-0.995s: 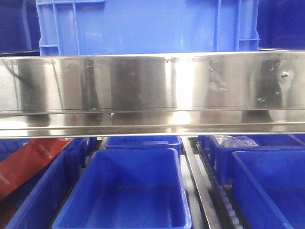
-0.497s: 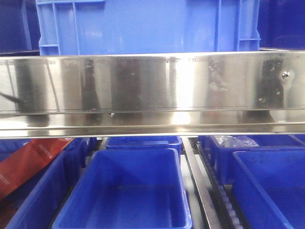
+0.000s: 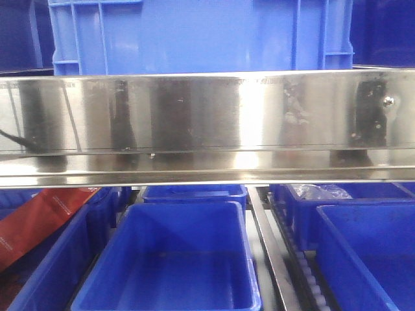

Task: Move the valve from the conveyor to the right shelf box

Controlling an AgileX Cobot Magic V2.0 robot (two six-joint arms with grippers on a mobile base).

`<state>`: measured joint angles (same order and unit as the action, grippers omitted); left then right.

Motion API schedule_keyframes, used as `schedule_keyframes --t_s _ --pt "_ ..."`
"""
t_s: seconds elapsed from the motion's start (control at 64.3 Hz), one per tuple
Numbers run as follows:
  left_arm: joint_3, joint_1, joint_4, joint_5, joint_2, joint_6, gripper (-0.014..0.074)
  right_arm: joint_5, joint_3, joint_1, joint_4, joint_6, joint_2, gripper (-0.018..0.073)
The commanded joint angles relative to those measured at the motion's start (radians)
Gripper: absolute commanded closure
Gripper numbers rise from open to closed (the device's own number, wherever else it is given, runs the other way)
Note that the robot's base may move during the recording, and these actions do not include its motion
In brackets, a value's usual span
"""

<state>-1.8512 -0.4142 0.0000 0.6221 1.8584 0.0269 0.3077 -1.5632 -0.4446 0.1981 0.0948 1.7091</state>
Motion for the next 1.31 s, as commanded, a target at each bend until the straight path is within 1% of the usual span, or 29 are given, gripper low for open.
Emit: schedule_keyframes --t_s 0.0,0.062,0.14,0.186,0.357,0.42,0.497,0.513,0.544,0.559,0.653,0.699,0.746,0.87,0.995,1.088,1.166,1.29 --pt "-0.016 -0.001 0.0 -0.038 -0.009 0.004 0.0318 -0.082 -0.023 0.005 -0.002 0.006 -0.015 0.025" --pt "-0.016 -0.001 0.0 -0.038 -0.009 0.004 0.025 -0.082 -0.023 0.005 -0.002 0.006 -0.015 0.0183" --pt "-0.016 -0.001 0.0 -0.038 -0.009 0.004 0.0199 -0.082 -0.023 0.005 -0.002 0.006 -0.015 0.0133" --pt "-0.016 -0.001 0.0 -0.038 -0.009 0.004 0.0192 -0.082 -0.023 0.005 -0.002 0.006 -0.015 0.0121" --pt "-0.016 -0.001 0.0 -0.029 -0.009 0.004 0.0197 -0.082 -0.023 0.005 -0.002 0.006 -0.015 0.0126" --pt "-0.016 -0.001 0.0 -0.029 -0.015 0.004 0.0234 -0.082 -0.023 0.005 -0.002 0.006 -0.019 0.0132" --pt "-0.016 -0.001 0.0 -0.011 -0.024 0.004 0.0377 -0.082 -0.023 0.005 -0.002 0.006 -0.023 0.0221" --pt "-0.016 -0.001 0.0 -0.011 -0.026 0.004 0.0419 -0.08 -0.023 0.005 -0.002 0.006 -0.023 0.0258" --pt "-0.016 -0.001 0.0 -0.01 -0.026 0.004 0.0477 -0.08 -0.023 0.005 -0.002 0.006 -0.023 0.0313" --pt "-0.016 -0.001 0.0 -0.01 -0.026 0.004 0.0519 -0.08 -0.023 0.005 -0.002 0.006 -0.023 0.0358" --pt "-0.016 -0.001 0.005 -0.012 -0.026 0.004 0.0698 -0.09 -0.023 0.005 -0.002 0.006 -0.023 0.0568" --pt "-0.016 0.001 0.007 -0.018 -0.026 0.004 0.0707 -0.102 -0.023 0.005 -0.002 0.006 -0.023 0.0663" --pt "-0.016 0.001 0.007 -0.012 -0.031 0.004 0.0707 -0.111 -0.023 0.005 0.0 0.006 -0.024 0.0727" --pt "-0.016 0.001 0.0 0.023 -0.063 0.004 0.0707 -0.118 -0.023 0.005 0.008 0.004 -0.056 0.0727" --pt "-0.013 0.001 -0.006 -0.017 -0.135 0.004 0.0707 -0.13 -0.019 0.005 0.008 0.004 -0.125 0.0727" --pt "0.02 0.001 -0.018 -0.054 -0.197 0.004 0.0707 -0.139 0.02 0.005 0.008 0.004 -0.186 0.0727" --pt "0.075 0.001 -0.025 -0.093 -0.254 0.004 0.0707 -0.167 0.085 0.005 0.008 0.004 -0.245 0.0727" --pt "0.254 -0.003 -0.06 -0.222 -0.374 0.004 0.0707 -0.245 0.234 0.005 0.008 0.004 -0.356 0.0727"
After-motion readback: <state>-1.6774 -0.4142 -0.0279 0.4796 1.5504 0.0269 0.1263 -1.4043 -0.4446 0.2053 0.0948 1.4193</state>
